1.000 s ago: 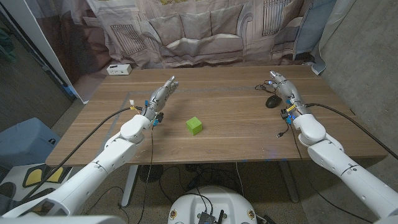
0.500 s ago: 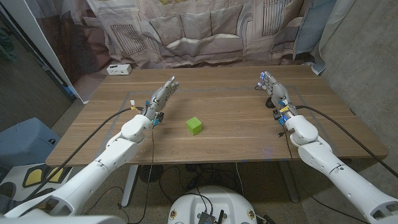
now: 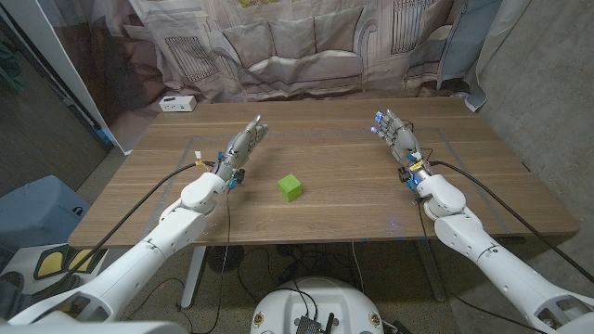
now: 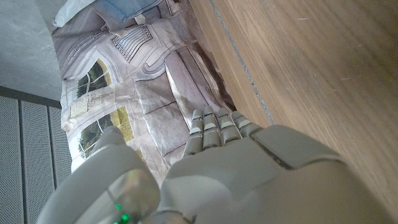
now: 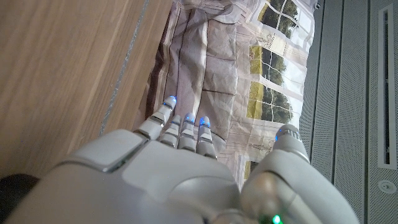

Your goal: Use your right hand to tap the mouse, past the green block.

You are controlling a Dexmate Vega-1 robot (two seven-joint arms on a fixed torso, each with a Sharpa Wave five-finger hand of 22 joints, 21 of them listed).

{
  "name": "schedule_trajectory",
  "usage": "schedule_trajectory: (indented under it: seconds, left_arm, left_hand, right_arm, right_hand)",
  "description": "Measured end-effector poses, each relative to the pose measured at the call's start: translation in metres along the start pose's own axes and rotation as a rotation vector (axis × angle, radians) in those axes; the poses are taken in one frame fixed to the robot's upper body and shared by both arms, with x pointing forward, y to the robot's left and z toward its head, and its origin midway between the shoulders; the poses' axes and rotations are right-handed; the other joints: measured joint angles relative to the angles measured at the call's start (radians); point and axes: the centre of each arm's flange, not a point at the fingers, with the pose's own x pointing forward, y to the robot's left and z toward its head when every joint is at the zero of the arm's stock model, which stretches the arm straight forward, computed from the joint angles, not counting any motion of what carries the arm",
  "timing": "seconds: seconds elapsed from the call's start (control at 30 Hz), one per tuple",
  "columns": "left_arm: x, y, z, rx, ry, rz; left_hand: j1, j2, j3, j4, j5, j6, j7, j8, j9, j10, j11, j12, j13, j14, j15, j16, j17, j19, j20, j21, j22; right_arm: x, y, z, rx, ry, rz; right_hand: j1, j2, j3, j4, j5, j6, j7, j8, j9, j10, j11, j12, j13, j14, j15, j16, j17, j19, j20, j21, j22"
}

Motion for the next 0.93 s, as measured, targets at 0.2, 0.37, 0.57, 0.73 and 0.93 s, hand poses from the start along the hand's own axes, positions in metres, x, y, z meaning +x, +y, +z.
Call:
schedule_trajectory:
  seconds: [0.2, 0.37, 0.57, 0.73, 0.93]
  left_arm:
    - [-0.004, -0.001, -0.002, 0.001, 0.004, -0.011]
    - [-0.006, -0.004, 0.000, 0.001, 0.000, -0.019]
    - [-0.009, -0.005, 0.003, 0.010, -0.001, -0.006]
    - [-0.011, -0.006, 0.003, 0.012, 0.000, -0.002]
    - [-0.012, -0.006, 0.002, 0.011, -0.001, -0.001]
  left_hand:
    - [0.000, 0.000, 0.000, 0.000, 0.000, 0.000, 0.000, 0.000, 0.000, 0.000, 0.000, 0.000, 0.000, 0.000, 0.000, 0.000, 0.000, 0.000, 0.000, 0.000, 0.000]
    - [-0.005, 0.005, 0.000, 0.000, 0.000, 0.000, 0.000, 0.000, 0.000, 0.000, 0.000, 0.000, 0.000, 0.000, 0.000, 0.000, 0.000, 0.000, 0.000, 0.000, 0.000]
    - [-0.005, 0.005, 0.000, 0.000, 0.000, 0.000, 0.000, 0.000, 0.000, 0.000, 0.000, 0.000, 0.000, 0.000, 0.000, 0.000, 0.000, 0.000, 0.000, 0.000, 0.000]
    - [-0.005, 0.005, -0.004, -0.004, 0.000, 0.000, 0.000, 0.000, 0.000, 0.000, 0.000, 0.000, 0.000, 0.000, 0.000, 0.000, 0.000, 0.000, 0.000, 0.000, 0.000]
    - [-0.005, 0.005, -0.004, -0.004, 0.000, 0.000, 0.000, 0.000, 0.000, 0.000, 0.000, 0.000, 0.000, 0.000, 0.000, 0.000, 0.000, 0.000, 0.000, 0.000, 0.000]
  right_arm:
    - [0.000, 0.004, -0.006, 0.009, 0.005, 0.010]
    - [0.000, 0.005, -0.008, 0.011, 0.005, 0.017]
    - [-0.001, 0.003, -0.010, 0.010, 0.010, 0.020]
    - [-0.003, 0.001, -0.011, 0.008, 0.018, 0.020]
    - [-0.007, 0.003, -0.011, 0.008, 0.025, 0.021]
  right_hand:
    - [0.000, 0.000, 0.000, 0.000, 0.000, 0.000, 0.000, 0.000, 0.000, 0.000, 0.000, -0.004, 0.000, 0.000, 0.000, 0.000, 0.000, 0.005, 0.005, 0.000, 0.000]
    - [0.000, 0.000, 0.000, 0.000, 0.000, 0.000, 0.000, 0.000, 0.000, 0.000, 0.000, -0.004, 0.000, 0.000, 0.000, -0.004, 0.000, 0.005, 0.005, -0.004, 0.000]
    - [0.000, 0.000, 0.000, 0.000, 0.000, 0.000, 0.000, 0.000, 0.000, 0.004, -0.004, -0.004, 0.000, 0.000, 0.000, -0.004, 0.000, 0.005, 0.006, -0.004, 0.000]
    - [0.000, 0.000, 0.000, 0.000, 0.000, 0.000, 0.000, 0.000, 0.000, 0.004, -0.004, -0.004, 0.000, 0.000, 0.000, -0.004, 0.000, 0.005, 0.006, -0.008, 0.000]
    - [0.000, 0.000, 0.000, 0.000, 0.000, 0.004, -0.004, 0.000, 0.000, 0.003, -0.004, -0.008, 0.000, 0.000, 0.000, -0.008, 0.000, 0.005, 0.006, -0.011, 0.000]
